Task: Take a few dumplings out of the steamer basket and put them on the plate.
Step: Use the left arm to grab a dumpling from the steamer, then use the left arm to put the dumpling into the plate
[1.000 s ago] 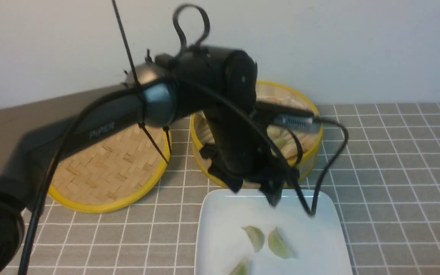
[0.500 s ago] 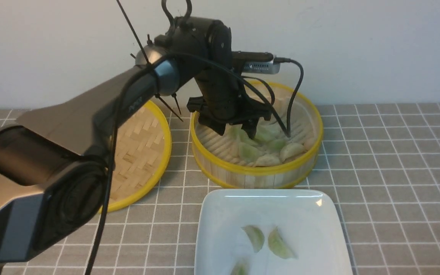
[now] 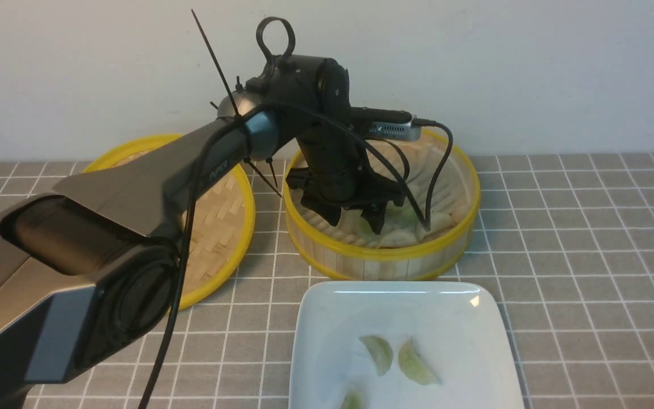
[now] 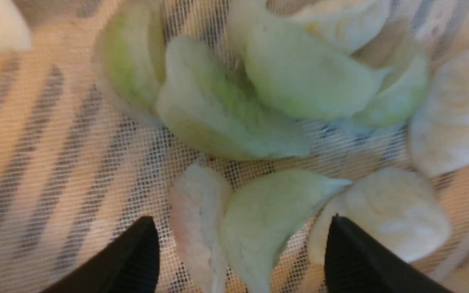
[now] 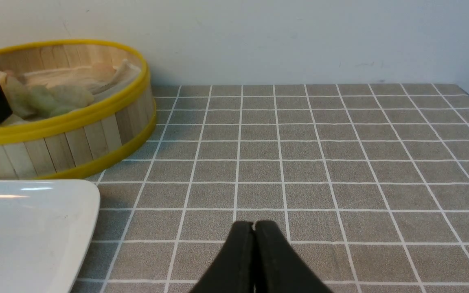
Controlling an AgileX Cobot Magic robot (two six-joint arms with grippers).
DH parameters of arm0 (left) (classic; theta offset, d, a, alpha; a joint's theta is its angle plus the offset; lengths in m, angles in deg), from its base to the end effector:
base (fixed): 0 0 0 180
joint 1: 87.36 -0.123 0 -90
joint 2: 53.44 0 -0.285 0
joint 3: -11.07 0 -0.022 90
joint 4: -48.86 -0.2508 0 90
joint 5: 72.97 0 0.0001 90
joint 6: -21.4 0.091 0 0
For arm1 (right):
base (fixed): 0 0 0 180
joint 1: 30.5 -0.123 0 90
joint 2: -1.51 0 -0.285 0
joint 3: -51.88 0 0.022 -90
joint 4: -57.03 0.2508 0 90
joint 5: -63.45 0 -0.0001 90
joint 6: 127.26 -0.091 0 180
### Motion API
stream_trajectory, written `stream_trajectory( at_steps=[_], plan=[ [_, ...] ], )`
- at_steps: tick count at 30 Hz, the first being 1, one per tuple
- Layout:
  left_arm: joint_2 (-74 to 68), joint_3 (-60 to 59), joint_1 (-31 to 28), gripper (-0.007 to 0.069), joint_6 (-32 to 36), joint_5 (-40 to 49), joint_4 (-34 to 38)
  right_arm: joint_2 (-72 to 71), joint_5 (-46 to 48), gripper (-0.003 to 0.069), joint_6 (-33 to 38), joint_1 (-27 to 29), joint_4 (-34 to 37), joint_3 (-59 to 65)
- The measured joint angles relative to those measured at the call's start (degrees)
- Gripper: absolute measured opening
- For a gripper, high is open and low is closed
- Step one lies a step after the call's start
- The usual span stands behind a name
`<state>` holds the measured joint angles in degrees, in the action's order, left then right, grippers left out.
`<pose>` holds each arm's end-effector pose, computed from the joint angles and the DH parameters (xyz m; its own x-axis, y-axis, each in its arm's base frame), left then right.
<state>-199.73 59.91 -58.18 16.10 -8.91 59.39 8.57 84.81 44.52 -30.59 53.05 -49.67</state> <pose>0.4446 -0.2654 0.1855 -0.9048 0.3101 -0.2918 0.3767 0.9024 -0.2091 0.0525 -0.0022 0.1732 -0.2867 0.0782 -0.9548 0.0453 0.9967 0.0680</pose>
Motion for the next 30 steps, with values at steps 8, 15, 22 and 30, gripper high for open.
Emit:
stream_trajectory(
  at_steps=[8,15,22,30],
  plan=[
    [-1.20,0.06,0.00,0.0380,4.44,-1.33,0.46,0.00,0.00,-0.0014,0.00,0.00,0.00,0.00],
    [0.87,0.06,0.00,0.0341,4.86,-0.93,0.46,0.00,0.00,-0.0013,0.00,0.00,0.00,0.00],
    [12.04,0.00,0.00,0.0341,5.78,5.78,0.55,0.00,0.00,-0.0013,-0.07,0.00,0.00,0.00],
    [22.66,-9.02,1.11,0.0341,6.94,6.52,0.54,0.00,0.00,-0.0013,-0.25,0.00,0.00,0.00]
  ],
)
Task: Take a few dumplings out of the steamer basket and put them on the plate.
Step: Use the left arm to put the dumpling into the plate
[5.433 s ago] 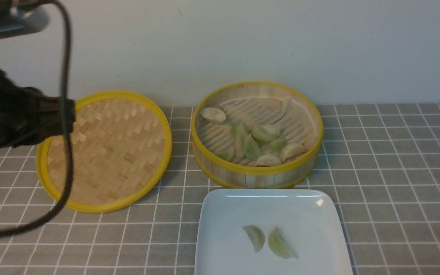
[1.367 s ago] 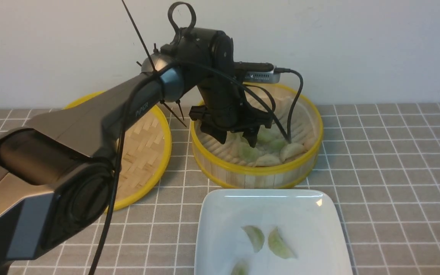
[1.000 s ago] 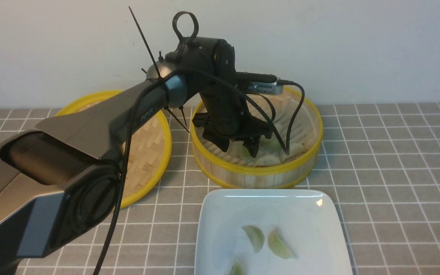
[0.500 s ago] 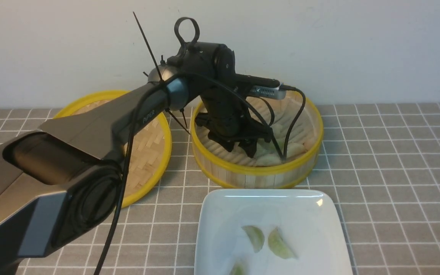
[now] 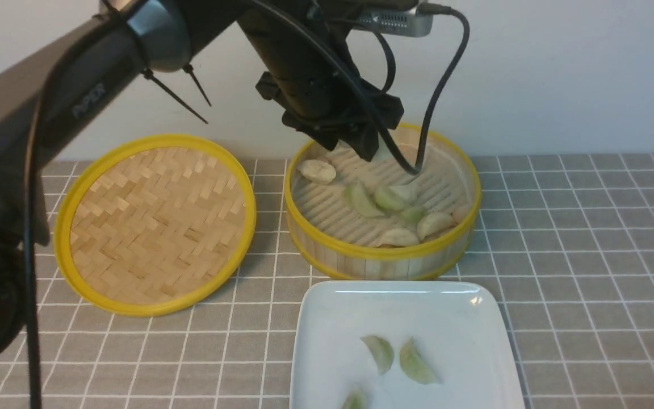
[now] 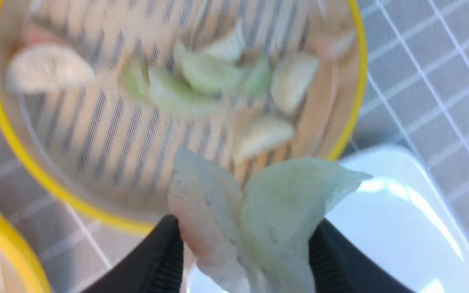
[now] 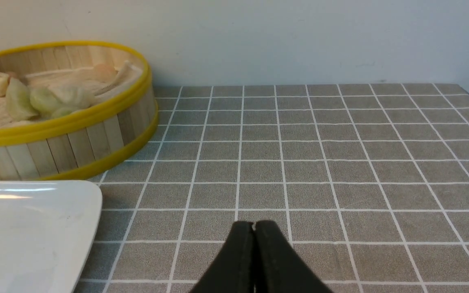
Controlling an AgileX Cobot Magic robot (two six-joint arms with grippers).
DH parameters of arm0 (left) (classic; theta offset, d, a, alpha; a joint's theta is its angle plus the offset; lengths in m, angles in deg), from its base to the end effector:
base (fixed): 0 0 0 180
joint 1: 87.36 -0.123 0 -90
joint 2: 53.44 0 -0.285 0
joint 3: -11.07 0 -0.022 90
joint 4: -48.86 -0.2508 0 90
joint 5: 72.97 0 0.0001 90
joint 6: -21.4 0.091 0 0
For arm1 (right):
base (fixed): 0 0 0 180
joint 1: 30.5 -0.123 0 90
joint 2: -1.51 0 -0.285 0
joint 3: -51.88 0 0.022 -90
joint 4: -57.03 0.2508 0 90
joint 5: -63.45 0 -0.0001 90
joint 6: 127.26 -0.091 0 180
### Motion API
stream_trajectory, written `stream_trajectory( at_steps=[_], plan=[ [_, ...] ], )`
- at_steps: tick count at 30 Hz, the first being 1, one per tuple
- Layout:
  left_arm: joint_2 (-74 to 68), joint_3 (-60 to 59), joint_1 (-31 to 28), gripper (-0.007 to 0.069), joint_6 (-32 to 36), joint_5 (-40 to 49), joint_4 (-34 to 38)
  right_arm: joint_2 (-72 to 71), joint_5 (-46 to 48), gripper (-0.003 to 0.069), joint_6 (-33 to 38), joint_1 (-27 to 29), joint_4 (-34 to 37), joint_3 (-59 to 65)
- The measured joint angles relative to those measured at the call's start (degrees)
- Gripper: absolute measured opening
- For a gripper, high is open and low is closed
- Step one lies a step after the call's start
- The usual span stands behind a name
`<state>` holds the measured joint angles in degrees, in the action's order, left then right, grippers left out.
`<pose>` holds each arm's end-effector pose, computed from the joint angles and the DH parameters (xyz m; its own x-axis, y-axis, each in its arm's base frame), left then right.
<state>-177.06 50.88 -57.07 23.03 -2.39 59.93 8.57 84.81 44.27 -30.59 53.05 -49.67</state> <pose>0.3749 -0.2381 0.3287 -0.7965 0.4237 -0.4314 0.5357 0.8253 -0.1787 0.0525 -0.0022 0.1732 -0.2865 0.0826 -0.9545 0.0466 0.9963 0.0722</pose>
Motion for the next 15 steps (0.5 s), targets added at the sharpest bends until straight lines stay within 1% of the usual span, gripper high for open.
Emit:
stream_trajectory(
  at_steps=[1,2,3,4,7,10,15],
  plan=[
    [0.54,-1.20,0.23,0.0341,0.00,0.00,0.00,0.00,0.00,-0.0013,0.00,0.00,0.00,0.00],
    [2.73,-6.94,1.86,0.0338,0.00,0.00,-0.07,0.00,0.00,-0.0013,0.00,0.00,0.00,0.00],
    [2.93,-7.59,1.86,0.0337,0.00,0.00,-0.07,0.00,0.00,-0.0013,0.00,0.00,0.00,0.00],
    [4.06,-11.95,3.40,0.0334,0.00,0.07,-0.07,0.00,0.00,-0.0013,0.00,0.00,0.00,0.00],
    [4.30,-19.76,5.91,0.0334,0.00,0.07,0.33,0.00,0.00,-0.0013,0.00,0.00,0.00,0.00],
    [2.75,-22.28,6.60,0.0334,0.00,-0.06,0.33,0.00,0.00,-0.0013,0.00,0.00,0.00,0.00],
    [-1.48,-22.96,6.68,0.0334,0.00,-1.02,0.15,0.00,0.00,-0.0013,0.00,0.00,0.00,0.00]
  ],
)
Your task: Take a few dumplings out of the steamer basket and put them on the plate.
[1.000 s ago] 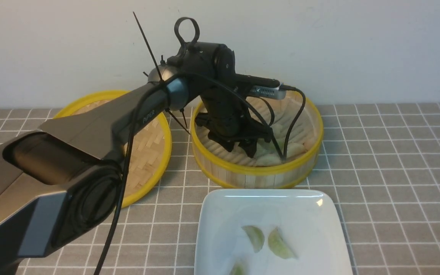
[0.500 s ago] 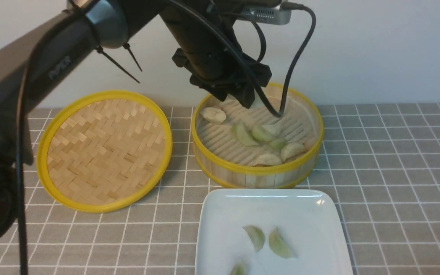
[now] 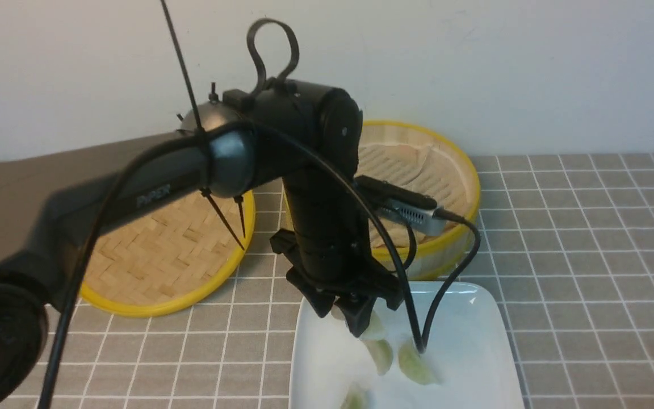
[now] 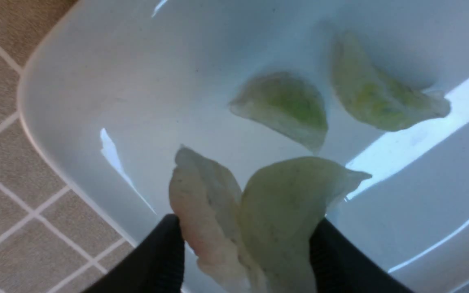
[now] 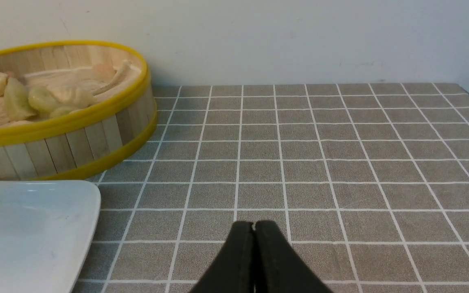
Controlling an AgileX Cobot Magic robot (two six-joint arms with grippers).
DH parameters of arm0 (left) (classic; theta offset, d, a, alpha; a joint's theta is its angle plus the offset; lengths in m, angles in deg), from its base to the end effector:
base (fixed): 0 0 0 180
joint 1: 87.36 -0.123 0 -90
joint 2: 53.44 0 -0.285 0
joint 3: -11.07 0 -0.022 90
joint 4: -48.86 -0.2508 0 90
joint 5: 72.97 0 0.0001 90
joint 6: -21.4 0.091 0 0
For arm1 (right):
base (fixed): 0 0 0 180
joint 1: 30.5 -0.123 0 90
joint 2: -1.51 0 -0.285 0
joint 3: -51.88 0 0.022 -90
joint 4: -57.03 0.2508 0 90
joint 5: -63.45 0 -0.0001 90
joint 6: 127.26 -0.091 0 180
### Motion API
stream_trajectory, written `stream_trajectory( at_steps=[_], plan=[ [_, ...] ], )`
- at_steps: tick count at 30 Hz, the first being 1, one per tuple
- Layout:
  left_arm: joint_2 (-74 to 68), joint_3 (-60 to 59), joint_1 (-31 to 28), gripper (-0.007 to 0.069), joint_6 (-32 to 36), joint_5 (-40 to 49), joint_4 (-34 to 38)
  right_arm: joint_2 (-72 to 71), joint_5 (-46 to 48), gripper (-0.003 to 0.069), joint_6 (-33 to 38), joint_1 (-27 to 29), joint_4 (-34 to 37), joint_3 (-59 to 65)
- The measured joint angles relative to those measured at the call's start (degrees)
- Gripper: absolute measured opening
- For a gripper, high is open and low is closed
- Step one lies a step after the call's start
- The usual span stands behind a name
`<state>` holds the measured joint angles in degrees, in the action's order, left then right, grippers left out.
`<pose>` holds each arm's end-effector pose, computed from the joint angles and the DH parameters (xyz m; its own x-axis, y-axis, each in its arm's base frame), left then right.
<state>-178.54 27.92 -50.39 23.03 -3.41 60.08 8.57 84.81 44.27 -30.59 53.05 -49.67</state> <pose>0.3199 -0.2615 0.2091 -0.8218 0.5685 -0.0371 0.5648 0.8045 -0.1838 0.0525 -0.0022 0.1732 -0.2865 0.0826 -0.9545 0.0466 0.9963 0.0722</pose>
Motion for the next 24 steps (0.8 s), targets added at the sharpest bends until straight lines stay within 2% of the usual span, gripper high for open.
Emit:
stream_trajectory(
  at_steps=[6,7,11,15,16,17,19,21,24],
  plan=[
    [-1.56,-0.12,0.00,0.0363,0.00,0.00,0.05,0.00,0.00,-0.0013,0.00,0.00,0.00,0.00],
    [-1.56,0.25,0.00,0.0424,0.00,0.14,0.11,0.00,0.00,-0.0013,0.00,0.00,-0.01,0.00],
    [-1.56,3.58,0.00,0.0542,0.00,0.27,0.11,0.00,0.00,-0.0013,0.00,0.00,-0.01,0.00],
    [-1.35,6.92,0.00,0.0516,-0.14,0.40,0.05,0.00,0.00,-0.0013,0.00,0.00,-0.06,0.00],
    [-0.18,7.83,0.00,0.0442,-0.71,0.40,0.05,0.00,0.00,-0.0013,0.00,0.00,-0.06,0.00],
    [1.57,8.02,0.00,0.0325,-1.04,0.40,-0.01,0.00,0.00,-0.0013,0.00,0.00,-0.06,0.00],
    [5.48,8.02,0.00,0.0151,-1.12,0.53,-0.50,0.00,0.00,-0.0013,0.00,0.00,-0.06,0.00],
    [11.77,7.83,0.00,0.0054,-1.64,0.53,-1.68,0.00,0.00,-0.0013,0.00,0.00,-0.06,0.00],
    [21.43,5.74,0.00,0.0006,-2.78,-1.72,-4.55,0.00,0.00,-0.0013,0.00,0.00,-0.06,0.00]
  ],
)
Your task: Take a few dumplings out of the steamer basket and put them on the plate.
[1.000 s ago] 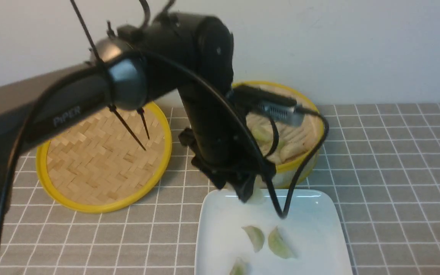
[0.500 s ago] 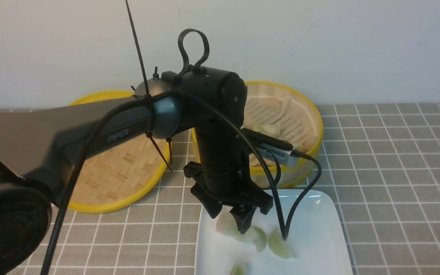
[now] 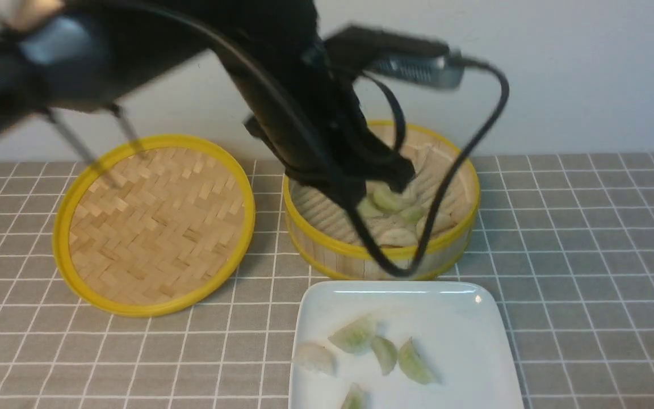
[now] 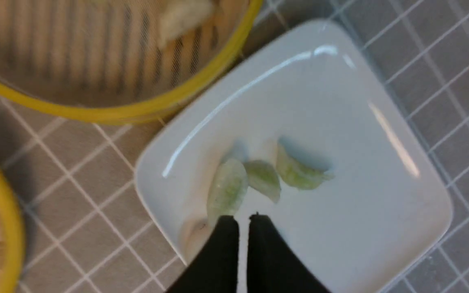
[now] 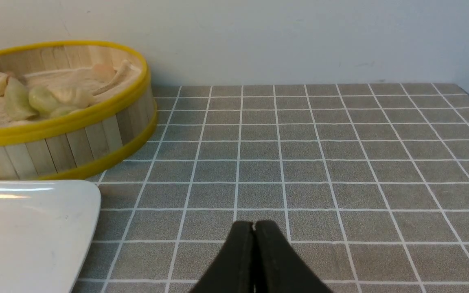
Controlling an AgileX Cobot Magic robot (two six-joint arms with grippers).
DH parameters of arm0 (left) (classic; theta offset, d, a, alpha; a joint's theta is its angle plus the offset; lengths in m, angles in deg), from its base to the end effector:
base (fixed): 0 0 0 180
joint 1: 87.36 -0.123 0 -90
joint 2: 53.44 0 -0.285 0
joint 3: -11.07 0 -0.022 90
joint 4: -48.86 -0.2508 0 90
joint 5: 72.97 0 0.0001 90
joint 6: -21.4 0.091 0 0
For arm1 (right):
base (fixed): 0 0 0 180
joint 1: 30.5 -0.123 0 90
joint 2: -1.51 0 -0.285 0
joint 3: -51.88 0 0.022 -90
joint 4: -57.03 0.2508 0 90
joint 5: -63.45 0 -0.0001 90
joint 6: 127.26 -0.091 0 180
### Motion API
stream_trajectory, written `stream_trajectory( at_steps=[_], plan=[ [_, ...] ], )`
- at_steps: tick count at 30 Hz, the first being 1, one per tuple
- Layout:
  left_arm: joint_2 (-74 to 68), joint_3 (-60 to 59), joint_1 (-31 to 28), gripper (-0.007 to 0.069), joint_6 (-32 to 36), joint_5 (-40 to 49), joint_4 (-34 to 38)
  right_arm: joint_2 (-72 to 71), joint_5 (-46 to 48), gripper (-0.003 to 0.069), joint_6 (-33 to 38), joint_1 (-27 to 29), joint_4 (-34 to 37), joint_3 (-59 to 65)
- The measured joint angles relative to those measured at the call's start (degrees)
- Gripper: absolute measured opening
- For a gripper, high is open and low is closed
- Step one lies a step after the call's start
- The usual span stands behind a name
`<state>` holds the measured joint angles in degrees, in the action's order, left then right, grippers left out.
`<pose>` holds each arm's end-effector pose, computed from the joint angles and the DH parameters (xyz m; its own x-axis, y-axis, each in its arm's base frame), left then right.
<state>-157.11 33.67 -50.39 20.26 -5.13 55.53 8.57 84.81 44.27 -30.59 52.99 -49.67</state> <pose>0.2805 -0.2234 0.3832 -0.7229 0.4646 -0.5115 0.5975 0.7921 -0.1249 0.0525 -0.0023 0.1732 -0.2865 0.0816 -0.9546 0.0467 0.9964 0.0711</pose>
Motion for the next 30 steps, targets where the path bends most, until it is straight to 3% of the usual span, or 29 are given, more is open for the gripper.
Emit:
stream_trajectory(
  at_steps=[6,8,12,15,24,30],
  plan=[
    [22.56,-11.36,0.00,-0.0005,-4.16,-12.04,-7.84,0.00,0.00,-0.0013,0.00,0.00,0.00,0.00],
    [32.01,-19.99,0.00,-0.0005,-4.98,-18.34,-12.75,0.00,0.00,-0.0013,0.00,0.00,0.00,0.00],
    [42.92,-28.76,0.00,-0.0005,-5.70,-22.86,-18.32,0.00,0.00,-0.0013,0.05,0.00,-0.01,0.00],
    [49.69,-33.08,0.00,-0.0005,-6.56,-25.33,-19.30,0.00,0.00,-0.0013,0.05,0.00,-0.01,0.00],
    [82.75,-59.70,0.00,-0.0005,-13.99,-49.45,-27.73,0.00,0.00,-0.0013,0.05,0.00,-0.01,0.00],
    [95.73,-69.88,-0.17,-0.0005,-17.69,-50.95,-28.09,0.00,0.00,-0.0013,0.05,0.09,-0.01,0.00]
  ],
)
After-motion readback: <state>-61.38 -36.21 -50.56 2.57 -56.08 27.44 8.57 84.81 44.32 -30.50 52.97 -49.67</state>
